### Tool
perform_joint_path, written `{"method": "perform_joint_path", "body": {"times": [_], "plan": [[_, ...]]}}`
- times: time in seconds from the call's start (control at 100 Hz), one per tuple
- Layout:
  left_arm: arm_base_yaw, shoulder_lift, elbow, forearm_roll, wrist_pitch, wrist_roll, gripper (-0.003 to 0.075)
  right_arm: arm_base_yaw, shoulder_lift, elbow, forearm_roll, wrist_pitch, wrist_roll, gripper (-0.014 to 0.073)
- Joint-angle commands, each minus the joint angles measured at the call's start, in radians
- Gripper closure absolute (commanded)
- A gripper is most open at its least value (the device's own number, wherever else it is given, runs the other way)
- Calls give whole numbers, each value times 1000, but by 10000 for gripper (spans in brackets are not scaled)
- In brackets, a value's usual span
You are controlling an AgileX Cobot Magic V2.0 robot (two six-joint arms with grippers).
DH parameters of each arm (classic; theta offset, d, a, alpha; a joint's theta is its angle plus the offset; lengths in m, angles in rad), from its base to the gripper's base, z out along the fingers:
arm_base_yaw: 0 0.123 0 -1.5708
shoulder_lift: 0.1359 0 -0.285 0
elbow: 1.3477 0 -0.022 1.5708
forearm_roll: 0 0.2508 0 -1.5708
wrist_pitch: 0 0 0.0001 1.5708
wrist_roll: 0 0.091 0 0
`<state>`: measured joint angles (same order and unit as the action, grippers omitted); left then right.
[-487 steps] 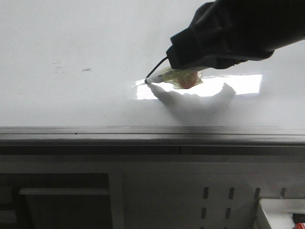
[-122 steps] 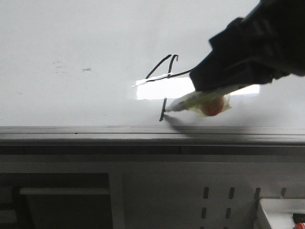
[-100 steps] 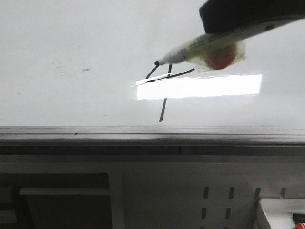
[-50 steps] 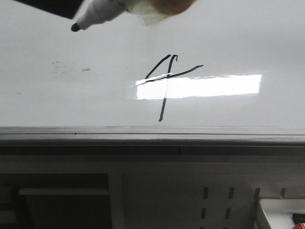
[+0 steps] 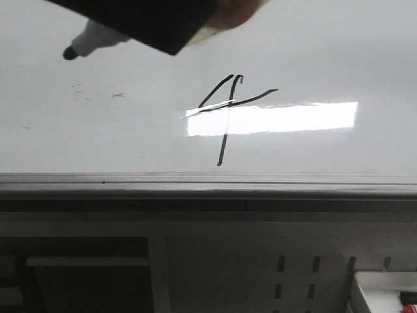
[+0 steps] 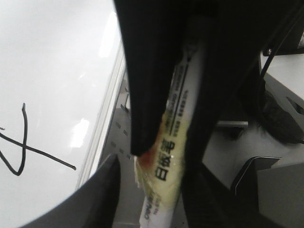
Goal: Write number 4 on whiteboard
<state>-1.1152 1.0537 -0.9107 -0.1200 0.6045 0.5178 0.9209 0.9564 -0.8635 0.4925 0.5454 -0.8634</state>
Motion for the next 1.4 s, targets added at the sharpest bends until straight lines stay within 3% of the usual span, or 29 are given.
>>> {"method": "perform_joint_path", "body": {"times": [0.0, 0.11, 0.69, 0.79, 0.91, 1.08, 1.15, 1.3, 1.39], "plan": [[-9, -12, -36, -19, -23, -10, 519, 4, -19, -36, 13, -50, -12, 658], [-9, -12, -36, -27, 15, -10, 563, 4, -19, -36, 13, -46, -12, 658], [-9, -12, -36, -82, -47, -10, 568, 4, -19, -36, 13, -35, -12, 658], [-9, -12, -36, -78, -47, -10, 618, 4, -19, -36, 13, -35, -12, 658], [-9, -12, -36, -76, -49, -10, 738, 4, -19, -36, 13, -35, -12, 658], [-9, -12, -36, -71, -51, -10, 741, 4, -19, -36, 13, -45, -12, 650], [-9, -12, -36, -71, -51, -10, 741, 4, -19, -36, 13, -66, -12, 571], [12, -12, -36, -74, -51, -10, 741, -8, -44, -36, 13, -158, -12, 203], [42, -12, -32, -79, -53, -30, 741, -41, -70, -36, 13, -210, -12, 74]]}}
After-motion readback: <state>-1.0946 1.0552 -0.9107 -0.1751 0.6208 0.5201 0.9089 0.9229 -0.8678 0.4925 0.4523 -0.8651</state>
